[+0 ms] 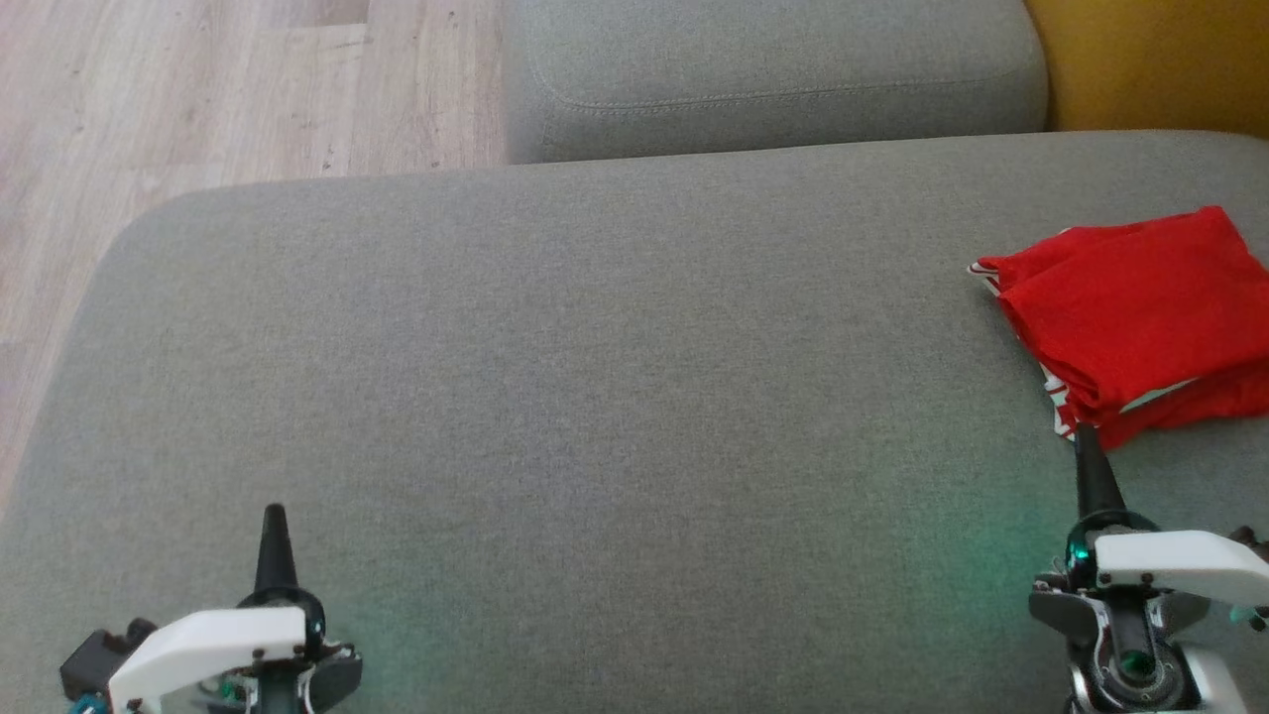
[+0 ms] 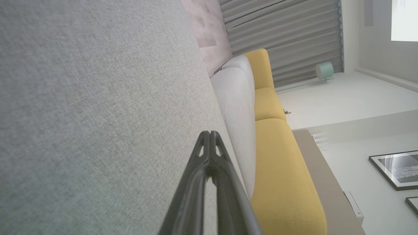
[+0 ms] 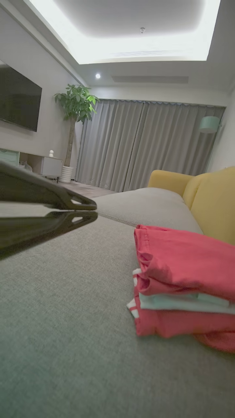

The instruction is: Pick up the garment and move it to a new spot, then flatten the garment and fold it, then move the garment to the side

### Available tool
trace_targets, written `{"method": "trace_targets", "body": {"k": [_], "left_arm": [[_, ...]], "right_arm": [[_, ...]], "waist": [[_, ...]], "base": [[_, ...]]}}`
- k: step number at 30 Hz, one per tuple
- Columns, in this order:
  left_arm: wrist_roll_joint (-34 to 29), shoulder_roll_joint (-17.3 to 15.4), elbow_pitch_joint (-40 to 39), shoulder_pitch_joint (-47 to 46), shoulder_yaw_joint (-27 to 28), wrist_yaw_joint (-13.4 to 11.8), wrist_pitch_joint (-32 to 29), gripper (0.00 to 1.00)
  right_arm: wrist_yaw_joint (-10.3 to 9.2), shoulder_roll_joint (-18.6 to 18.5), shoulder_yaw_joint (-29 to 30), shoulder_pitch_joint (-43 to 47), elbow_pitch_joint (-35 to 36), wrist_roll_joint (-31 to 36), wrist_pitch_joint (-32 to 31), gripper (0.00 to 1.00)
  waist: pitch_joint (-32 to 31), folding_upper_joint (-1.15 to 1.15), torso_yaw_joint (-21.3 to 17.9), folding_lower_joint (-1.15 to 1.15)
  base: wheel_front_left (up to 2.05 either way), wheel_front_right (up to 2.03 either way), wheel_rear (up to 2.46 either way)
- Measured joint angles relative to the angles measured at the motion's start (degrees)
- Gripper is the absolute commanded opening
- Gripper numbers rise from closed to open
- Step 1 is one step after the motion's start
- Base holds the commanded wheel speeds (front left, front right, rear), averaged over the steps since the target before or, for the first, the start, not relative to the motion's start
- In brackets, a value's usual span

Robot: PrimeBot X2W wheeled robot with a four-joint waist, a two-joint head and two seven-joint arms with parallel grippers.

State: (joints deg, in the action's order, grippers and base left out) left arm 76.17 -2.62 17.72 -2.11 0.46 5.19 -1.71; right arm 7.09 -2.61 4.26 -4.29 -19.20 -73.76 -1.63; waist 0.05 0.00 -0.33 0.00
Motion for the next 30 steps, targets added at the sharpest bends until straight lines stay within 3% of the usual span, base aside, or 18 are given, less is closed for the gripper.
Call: {"method": "trace_targets", "body": {"k": [30], "left_arm": [[15.7, 0.0, -1.6, -1.1, 3.7, 1.9, -4.6, 0.0]], "right_arm": [[0.0, 0.0, 3.4, 0.0, 2.9, -18.0, -4.5, 0.0]], "waist": [[0.1, 0.0, 0.3, 0.0]], "base": [[0.0, 0.0, 0.0]]}}
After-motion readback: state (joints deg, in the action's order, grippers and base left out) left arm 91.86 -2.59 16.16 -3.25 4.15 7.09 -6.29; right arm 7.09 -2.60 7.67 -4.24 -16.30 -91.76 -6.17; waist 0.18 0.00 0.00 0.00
